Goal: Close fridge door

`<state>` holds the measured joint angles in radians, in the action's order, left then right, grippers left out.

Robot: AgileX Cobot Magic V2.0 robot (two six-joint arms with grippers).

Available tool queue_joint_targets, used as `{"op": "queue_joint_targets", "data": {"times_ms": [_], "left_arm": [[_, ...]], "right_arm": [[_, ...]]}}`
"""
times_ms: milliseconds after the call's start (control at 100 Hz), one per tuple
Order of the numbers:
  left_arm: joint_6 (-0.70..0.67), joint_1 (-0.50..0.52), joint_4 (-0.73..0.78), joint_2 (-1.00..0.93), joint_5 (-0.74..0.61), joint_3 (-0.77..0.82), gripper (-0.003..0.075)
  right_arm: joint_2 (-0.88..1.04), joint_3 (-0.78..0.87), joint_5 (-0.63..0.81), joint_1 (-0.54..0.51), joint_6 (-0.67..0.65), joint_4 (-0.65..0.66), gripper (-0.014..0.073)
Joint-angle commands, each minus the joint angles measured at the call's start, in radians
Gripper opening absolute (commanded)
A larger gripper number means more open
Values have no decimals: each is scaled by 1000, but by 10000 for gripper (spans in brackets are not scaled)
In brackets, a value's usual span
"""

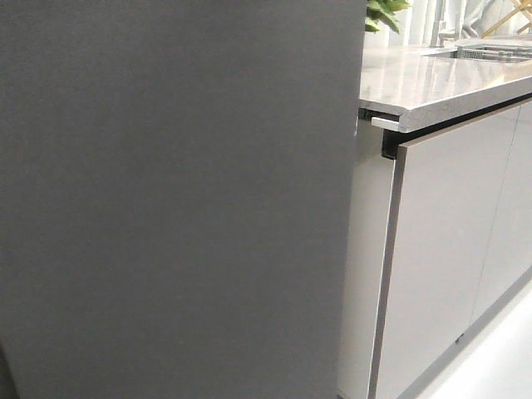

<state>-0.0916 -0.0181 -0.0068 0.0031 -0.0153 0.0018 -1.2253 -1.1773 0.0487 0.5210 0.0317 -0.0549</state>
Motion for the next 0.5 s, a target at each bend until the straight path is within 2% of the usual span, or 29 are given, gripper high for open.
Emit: {"op": "queue_joint_targets", "data": {"times_ms": [0,490], "left_arm": [[-3,-5,-2,19,-77,28,-21],[-3,-5,-2,19,-77,28,-21]], "right_arm": [[120,49,79,-55,9,16,-76],[609,506,41,-343,-7,48,-76]]}}
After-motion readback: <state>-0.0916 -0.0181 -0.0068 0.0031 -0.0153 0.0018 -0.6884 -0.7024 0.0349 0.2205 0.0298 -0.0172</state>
